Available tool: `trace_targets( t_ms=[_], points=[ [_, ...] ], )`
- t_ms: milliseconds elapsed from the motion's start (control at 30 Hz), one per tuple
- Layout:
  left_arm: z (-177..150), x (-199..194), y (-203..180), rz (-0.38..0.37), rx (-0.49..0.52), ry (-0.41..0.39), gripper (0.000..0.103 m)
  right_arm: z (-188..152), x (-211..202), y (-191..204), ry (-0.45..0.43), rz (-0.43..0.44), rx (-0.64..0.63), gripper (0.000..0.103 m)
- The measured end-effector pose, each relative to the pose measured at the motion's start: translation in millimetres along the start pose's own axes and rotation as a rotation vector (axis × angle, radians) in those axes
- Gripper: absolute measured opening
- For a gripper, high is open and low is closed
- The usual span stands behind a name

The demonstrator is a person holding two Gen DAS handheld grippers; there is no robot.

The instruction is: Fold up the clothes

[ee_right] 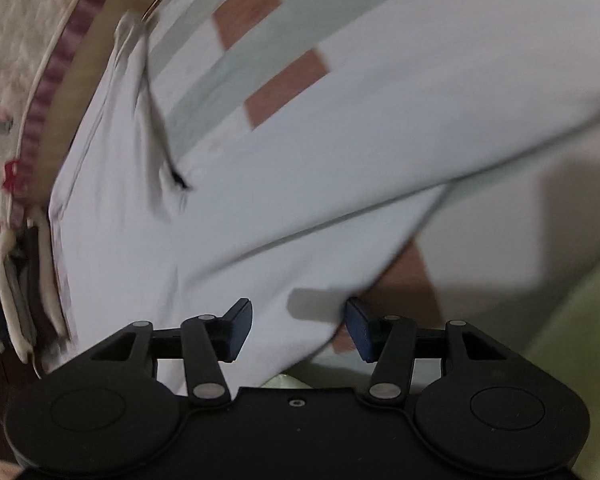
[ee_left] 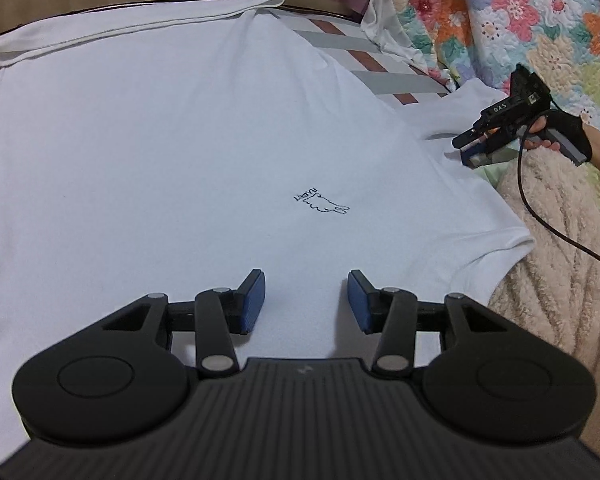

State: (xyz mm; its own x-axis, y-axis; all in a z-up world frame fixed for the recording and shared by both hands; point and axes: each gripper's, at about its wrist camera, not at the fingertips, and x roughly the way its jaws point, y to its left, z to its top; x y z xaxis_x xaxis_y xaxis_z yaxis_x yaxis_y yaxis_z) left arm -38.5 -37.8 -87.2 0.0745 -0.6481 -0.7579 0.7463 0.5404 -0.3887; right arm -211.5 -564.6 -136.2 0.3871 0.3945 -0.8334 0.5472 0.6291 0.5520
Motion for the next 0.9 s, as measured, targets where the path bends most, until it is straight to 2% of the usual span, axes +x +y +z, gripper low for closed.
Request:
trace_targets(
  t_ms=[33, 67, 233, 433, 500, 533, 633, 667, 700, 733, 767, 833, 900],
  points=[
    [0, 1, -1, 0.006, 0.003, 0.003, 0.045, 0, 1, 6, -0.013, -0.019, -0.044, 0.003],
    [0, 2, -2, 0.012, 0.006, 0.005, 0.045, -2, 0, 13, -0.032, -0.048, -0.092, 0.005],
    [-5, 0, -6, 0.012, 0.042, 0.037, 0.045, -23, -34, 39, -0.111, -0.157, -0.235, 0.002],
    [-9, 2, -2, 0.003, 0.016, 0.055, 0.045, -37, -20, 24, -0.046, -0.308, -0.293, 0.001],
    [-9, 1, -3, 0.008, 0.016, 0.056, 0.045, -37, -12, 29, -0.041, -0.365, -0.316, 0.001],
    [-10, 1, -3, 0.012, 0.018, 0.057, 0.045, -36, -11, 36, -0.042, -0.412, -0.351, 0.001],
    [-11, 1, -5, 0.019, 0.019, 0.060, 0.046, -42, -3, 62, 0.009, -0.691, -0.549, 0.003],
    [-10, 3, -5, 0.019, 0.016, 0.060, 0.047, -43, -5, 70, -0.011, -0.748, -0.596, 0.005],
    [-9, 4, -5, 0.019, 0.014, 0.060, 0.047, -44, -8, 77, -0.031, -0.805, -0.642, 0.013],
    [-8, 5, -6, 0.019, 0.011, 0.060, 0.047, -45, -10, 85, -0.052, -0.862, -0.688, 0.014],
    [-7, 5, -6, 0.016, 0.015, 0.054, 0.048, -44, -13, 94, -0.101, -0.838, -0.722, 0.016],
    [-5, 4, -8, 0.008, 0.023, 0.035, 0.048, -41, -21, 113, -0.235, -0.681, -0.768, 0.041],
    [-3, 3, -9, 0.005, 0.016, 0.020, 0.048, -35, -21, 133, -0.342, -0.549, -0.818, 0.044]
  ],
)
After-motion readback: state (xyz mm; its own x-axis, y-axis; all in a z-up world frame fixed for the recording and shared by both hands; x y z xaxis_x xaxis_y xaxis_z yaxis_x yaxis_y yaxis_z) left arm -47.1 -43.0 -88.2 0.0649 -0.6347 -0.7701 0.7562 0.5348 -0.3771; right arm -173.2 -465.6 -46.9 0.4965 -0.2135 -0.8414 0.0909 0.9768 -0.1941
